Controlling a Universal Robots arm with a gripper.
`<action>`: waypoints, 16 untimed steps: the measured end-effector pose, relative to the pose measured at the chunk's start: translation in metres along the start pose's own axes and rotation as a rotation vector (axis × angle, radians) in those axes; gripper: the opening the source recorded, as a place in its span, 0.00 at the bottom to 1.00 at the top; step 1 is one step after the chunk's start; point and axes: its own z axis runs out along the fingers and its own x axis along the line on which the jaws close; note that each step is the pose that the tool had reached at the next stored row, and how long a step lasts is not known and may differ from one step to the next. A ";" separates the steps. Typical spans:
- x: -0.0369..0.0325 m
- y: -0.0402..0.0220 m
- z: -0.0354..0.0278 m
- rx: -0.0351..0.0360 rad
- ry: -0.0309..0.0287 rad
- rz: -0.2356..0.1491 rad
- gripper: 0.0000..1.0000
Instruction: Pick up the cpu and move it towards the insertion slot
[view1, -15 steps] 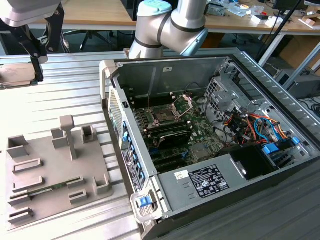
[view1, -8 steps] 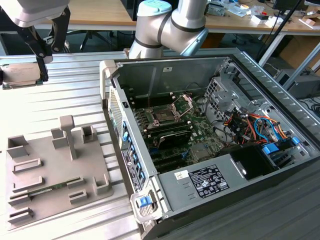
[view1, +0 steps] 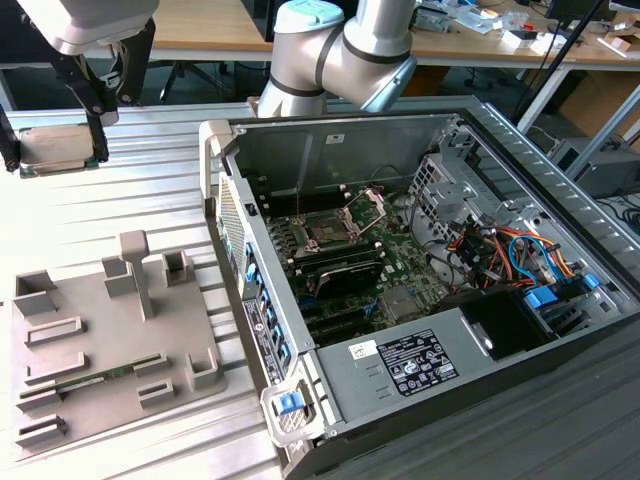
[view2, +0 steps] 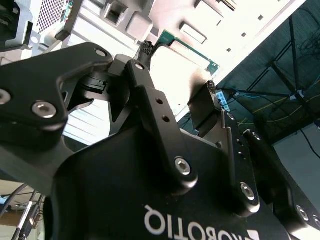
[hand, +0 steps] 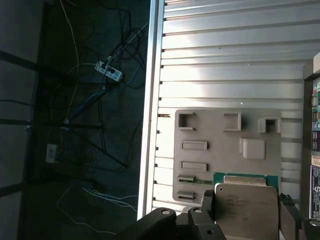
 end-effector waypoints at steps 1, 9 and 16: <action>-0.0013 -0.0001 0.0000 0.0000 0.0000 0.000 0.55; -0.0092 -0.0007 0.0001 0.0000 0.0000 0.000 0.55; -0.0145 -0.0011 0.0002 0.0000 0.0000 0.000 0.55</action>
